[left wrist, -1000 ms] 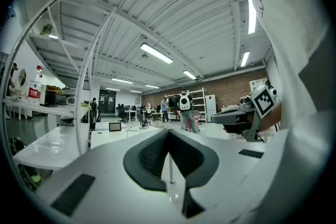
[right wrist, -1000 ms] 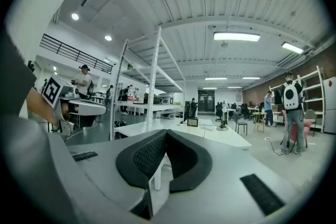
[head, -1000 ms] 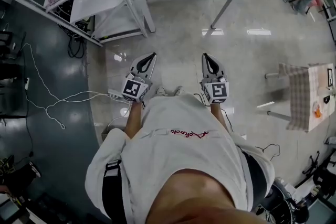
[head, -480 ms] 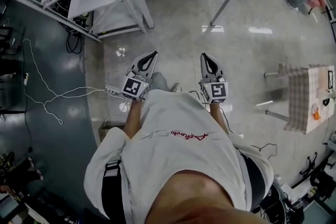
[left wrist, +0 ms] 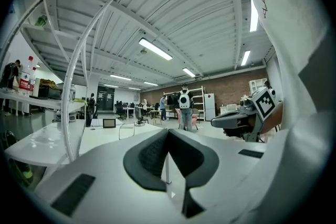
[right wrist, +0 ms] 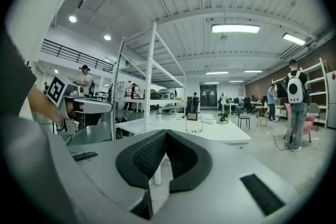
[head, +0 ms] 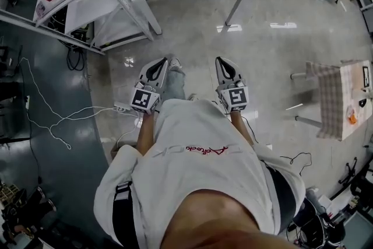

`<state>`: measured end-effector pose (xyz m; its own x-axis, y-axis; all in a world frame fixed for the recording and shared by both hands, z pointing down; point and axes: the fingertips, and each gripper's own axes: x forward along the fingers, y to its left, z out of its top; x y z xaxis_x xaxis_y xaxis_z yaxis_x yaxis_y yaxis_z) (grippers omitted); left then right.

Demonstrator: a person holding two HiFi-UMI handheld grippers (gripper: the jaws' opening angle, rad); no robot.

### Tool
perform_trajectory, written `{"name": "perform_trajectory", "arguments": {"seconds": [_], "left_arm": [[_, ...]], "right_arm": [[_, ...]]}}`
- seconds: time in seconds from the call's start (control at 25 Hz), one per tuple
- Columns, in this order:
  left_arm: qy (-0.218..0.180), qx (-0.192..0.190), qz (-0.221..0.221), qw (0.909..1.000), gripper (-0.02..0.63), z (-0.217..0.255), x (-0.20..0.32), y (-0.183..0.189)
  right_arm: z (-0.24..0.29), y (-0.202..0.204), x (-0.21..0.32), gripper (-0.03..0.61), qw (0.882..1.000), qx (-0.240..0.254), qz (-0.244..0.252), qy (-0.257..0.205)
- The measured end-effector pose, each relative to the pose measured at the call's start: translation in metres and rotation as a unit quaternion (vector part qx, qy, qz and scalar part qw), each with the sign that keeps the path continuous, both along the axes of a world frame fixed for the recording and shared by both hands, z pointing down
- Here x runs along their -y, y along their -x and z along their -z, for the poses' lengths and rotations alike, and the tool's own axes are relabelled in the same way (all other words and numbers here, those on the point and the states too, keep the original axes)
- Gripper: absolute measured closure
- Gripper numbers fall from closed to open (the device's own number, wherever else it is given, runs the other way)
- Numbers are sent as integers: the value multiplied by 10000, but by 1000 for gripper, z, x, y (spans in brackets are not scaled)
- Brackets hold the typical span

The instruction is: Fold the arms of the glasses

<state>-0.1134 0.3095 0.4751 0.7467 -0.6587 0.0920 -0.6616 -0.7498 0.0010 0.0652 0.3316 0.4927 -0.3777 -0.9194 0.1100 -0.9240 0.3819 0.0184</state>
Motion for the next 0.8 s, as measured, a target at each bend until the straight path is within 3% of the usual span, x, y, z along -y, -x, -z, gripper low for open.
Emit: {"name": "perform_trajectory", "arguments": {"seconds": [0.28, 0.8], "left_arm": [[33, -61, 62, 10000, 597, -7, 27, -3], [193, -186, 71, 9996, 595, -24, 101, -10]], "right_arm": [[5, -3, 32, 583, 9998, -48, 83, -168], [-6, -9, 101, 581, 9999, -113, 43, -71]]}}
